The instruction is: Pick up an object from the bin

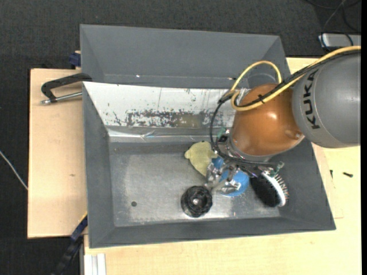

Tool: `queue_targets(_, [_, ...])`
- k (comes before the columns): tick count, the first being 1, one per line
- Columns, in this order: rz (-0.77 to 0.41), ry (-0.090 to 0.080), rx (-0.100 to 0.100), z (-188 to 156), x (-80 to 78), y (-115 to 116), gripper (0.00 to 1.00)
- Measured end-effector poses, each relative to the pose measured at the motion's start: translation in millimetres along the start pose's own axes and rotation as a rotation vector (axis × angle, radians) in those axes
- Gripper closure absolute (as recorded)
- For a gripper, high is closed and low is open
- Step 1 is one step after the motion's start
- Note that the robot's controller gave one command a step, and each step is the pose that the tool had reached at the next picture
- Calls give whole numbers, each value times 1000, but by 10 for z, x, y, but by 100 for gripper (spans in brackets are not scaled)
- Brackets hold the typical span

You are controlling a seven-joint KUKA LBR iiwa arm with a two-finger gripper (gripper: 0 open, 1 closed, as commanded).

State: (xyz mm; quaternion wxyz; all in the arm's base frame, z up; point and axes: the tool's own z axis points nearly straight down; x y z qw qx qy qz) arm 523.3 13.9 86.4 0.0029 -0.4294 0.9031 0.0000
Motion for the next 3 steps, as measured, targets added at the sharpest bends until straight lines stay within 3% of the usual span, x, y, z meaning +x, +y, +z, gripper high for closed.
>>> queue_targets(2, [3,-3,4,-801,-51,-18,100])
queue_targets(3, [5,-2,3,-1040,-71,-25,100])
